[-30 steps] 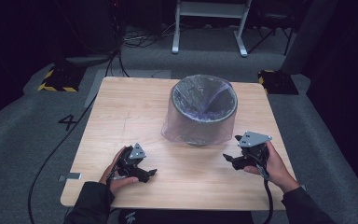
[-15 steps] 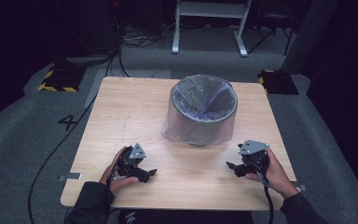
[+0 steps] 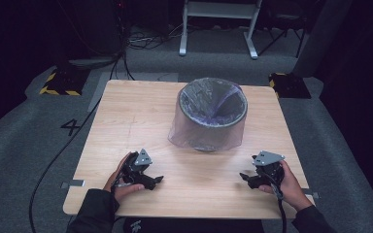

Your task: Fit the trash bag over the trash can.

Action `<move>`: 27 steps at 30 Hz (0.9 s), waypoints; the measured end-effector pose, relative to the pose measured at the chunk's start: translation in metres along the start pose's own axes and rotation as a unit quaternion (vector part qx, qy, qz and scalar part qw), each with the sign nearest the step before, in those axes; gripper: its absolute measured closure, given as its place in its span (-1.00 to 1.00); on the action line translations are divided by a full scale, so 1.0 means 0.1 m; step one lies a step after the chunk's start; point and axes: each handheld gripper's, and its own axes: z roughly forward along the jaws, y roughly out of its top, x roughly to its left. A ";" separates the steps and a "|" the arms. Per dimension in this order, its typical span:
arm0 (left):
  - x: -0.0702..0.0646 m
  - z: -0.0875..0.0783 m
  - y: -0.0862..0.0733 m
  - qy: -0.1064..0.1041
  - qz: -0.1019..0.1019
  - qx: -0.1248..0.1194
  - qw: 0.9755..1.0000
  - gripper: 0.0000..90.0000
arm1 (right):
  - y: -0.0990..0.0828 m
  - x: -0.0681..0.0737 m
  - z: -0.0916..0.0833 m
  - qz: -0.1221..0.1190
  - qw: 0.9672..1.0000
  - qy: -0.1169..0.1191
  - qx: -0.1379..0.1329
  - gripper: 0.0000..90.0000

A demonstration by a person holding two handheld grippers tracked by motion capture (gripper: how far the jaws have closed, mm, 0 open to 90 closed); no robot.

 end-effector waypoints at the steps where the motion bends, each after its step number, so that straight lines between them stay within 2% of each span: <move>1: 0.00 0.00 0.00 0.000 0.000 0.000 1.000 -0.84 | -0.02 0.00 0.00 0.003 1.000 0.001 0.000 -0.58; 13: 0.00 0.00 0.00 0.000 0.000 0.000 1.000 -0.84 | -0.25 -0.06 -0.03 0.037 0.999 -0.004 -0.008 -0.58; 27: 0.00 0.00 0.00 0.000 0.000 0.000 1.000 -0.84 | -0.51 -0.18 -0.08 0.086 0.996 -0.013 -0.015 -0.57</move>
